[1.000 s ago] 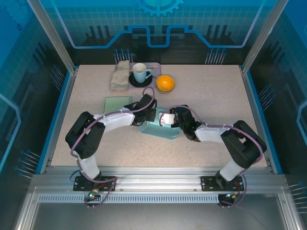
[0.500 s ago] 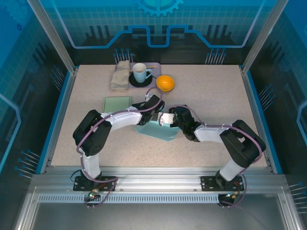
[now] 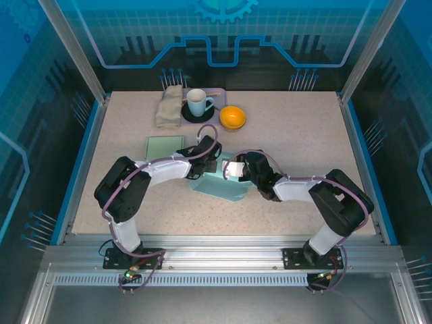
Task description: Fold the paper box
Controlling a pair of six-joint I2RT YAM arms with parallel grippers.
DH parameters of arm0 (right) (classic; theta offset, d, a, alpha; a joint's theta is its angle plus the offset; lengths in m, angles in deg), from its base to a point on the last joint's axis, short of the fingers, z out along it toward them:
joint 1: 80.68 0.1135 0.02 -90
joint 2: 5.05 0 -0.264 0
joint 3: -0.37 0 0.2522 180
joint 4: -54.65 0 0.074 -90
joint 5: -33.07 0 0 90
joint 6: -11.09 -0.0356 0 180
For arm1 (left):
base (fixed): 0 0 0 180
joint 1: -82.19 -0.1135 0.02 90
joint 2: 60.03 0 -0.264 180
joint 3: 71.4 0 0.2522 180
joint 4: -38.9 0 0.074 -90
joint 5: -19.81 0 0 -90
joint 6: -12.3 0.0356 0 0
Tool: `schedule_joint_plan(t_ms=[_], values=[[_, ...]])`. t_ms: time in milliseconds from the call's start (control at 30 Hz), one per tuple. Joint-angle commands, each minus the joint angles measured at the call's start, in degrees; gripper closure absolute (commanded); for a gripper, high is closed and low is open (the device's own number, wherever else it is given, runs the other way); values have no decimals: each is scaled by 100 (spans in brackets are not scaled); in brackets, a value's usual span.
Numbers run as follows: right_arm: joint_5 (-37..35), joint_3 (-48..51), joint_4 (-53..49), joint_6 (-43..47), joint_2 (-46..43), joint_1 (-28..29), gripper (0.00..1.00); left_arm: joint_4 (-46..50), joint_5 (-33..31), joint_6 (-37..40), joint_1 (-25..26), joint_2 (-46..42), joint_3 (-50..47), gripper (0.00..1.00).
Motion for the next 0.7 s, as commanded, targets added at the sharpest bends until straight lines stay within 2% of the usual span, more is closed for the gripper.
schedule_joint_plan(t_ms=[0, 133, 200, 333, 533, 667], values=[[-93, 124, -313, -84, -29, 13, 100, 317, -187, -137, -197, -194, -224, 76], [-85, 117, -218, -232, -118, 40, 100, 281, -328, -106, -197, -111, -352, 85], [36, 38, -399, -396, -251, 40, 90, 273, -539, -114, -188, -96, -400, 90], [297, -165, -911, -588, -578, 49, 80, 275, -933, -264, -189, -166, -473, 99], [624, -367, -1697, -904, -1171, 41, 73, 94, -1387, -470, -176, -501, -714, 100], [584, -358, -1920, -1501, -1802, -34, 71, -653, -1389, -401, -154, -948, -1249, 100]])
